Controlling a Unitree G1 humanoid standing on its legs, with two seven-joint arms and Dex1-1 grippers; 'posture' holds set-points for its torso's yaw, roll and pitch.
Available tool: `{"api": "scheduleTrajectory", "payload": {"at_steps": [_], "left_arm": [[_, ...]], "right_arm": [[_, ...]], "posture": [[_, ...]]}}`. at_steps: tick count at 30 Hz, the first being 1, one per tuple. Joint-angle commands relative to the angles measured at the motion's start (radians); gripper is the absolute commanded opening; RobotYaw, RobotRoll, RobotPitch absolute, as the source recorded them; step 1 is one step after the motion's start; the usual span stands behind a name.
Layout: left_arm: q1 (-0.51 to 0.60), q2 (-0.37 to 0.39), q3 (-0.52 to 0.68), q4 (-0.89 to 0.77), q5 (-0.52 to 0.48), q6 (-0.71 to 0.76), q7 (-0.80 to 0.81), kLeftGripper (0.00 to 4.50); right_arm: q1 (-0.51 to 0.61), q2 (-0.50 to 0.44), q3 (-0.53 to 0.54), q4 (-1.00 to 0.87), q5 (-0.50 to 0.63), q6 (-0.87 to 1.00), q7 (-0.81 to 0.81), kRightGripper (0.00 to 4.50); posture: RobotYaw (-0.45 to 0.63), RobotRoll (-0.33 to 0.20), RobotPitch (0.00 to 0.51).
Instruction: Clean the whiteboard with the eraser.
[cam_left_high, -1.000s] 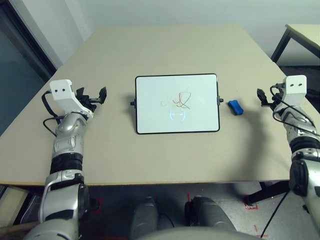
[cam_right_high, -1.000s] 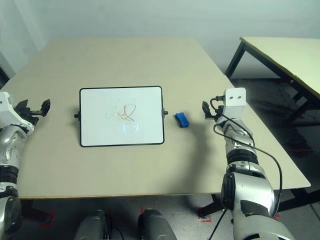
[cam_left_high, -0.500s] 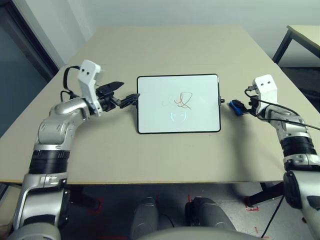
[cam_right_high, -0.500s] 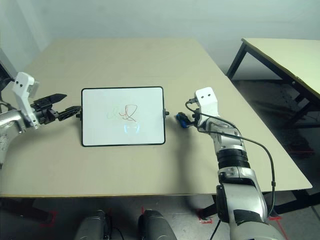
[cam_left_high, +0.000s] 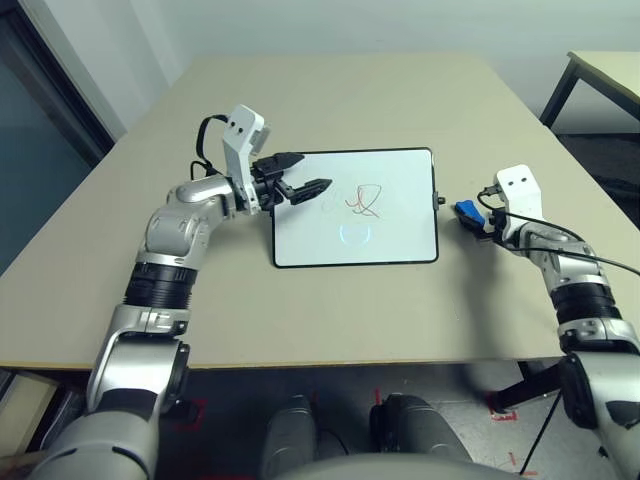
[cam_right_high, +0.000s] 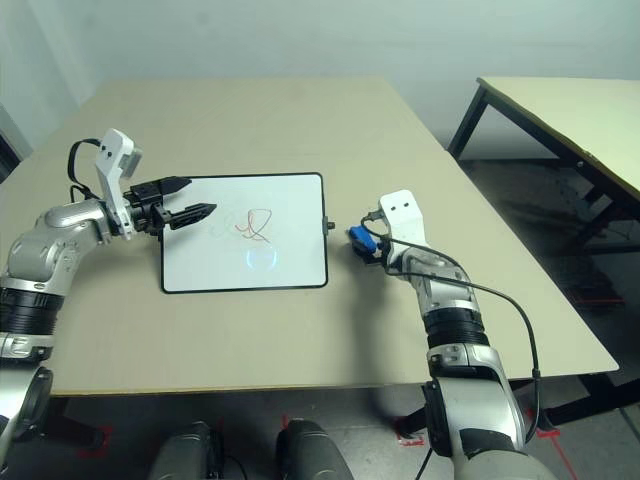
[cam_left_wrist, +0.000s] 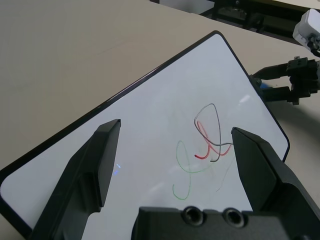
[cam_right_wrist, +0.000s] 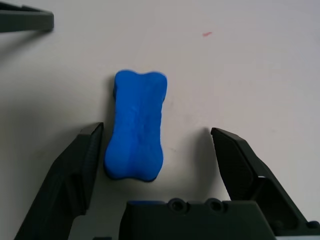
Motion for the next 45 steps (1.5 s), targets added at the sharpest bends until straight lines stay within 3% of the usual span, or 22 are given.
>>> {"api": "scheduleTrajectory", "payload": {"at_steps": [1,9,11,18,28,31,35,40,45], "left_arm": [[0.004,0.003,-0.015,0.000,0.017,0.003,-0.017,4.50],[0.038,0.031,-0.020,-0.044,0.020,0.036,-0.042,4.50],[0.053,0.048,-0.027,-0.074,0.018,0.058,-0.058,4.50],[0.079,0.091,-0.037,-0.130,0.020,0.087,-0.093,4.50],[0.053,0.094,-0.049,-0.114,0.033,0.084,-0.111,4.50],[0.045,0.092,-0.058,-0.117,0.036,0.088,-0.117,4.50],[0.044,0.093,-0.059,-0.129,0.033,0.098,-0.116,4.50],[0.060,0.097,-0.060,-0.152,0.030,0.113,-0.113,4.50],[0.066,0.100,-0.056,-0.168,0.026,0.129,-0.109,4.50]], "right_arm": [[0.019,0.015,0.009,-0.020,-0.005,0.026,-0.001,3.60],[0.011,0.008,-0.003,-0.026,-0.014,0.037,-0.022,1.00],[-0.009,-0.007,-0.019,-0.038,-0.010,0.030,-0.031,0.69],[-0.090,-0.021,0.002,-0.239,0.026,0.135,0.014,0.64],[-0.105,-0.026,0.278,-0.651,0.076,0.446,0.212,0.64],[-0.100,-0.035,0.413,-0.641,0.018,0.411,0.247,0.64],[-0.085,-0.042,0.507,-0.601,-0.036,0.384,0.258,0.64],[-0.070,-0.051,0.575,-0.548,-0.105,0.358,0.263,0.64],[-0.088,-0.026,0.567,-0.511,-0.131,0.351,0.255,0.64]], "posture": [[-0.07,0.000,0.000],[-0.06,0.000,0.000],[-0.06,0.000,0.000],[-0.08,0.000,0.000],[-0.10,0.000,0.000],[-0.10,0.000,0.000],[-0.09,0.000,0.000],[-0.08,0.000,0.000],[-0.07,0.000,0.000]]}}
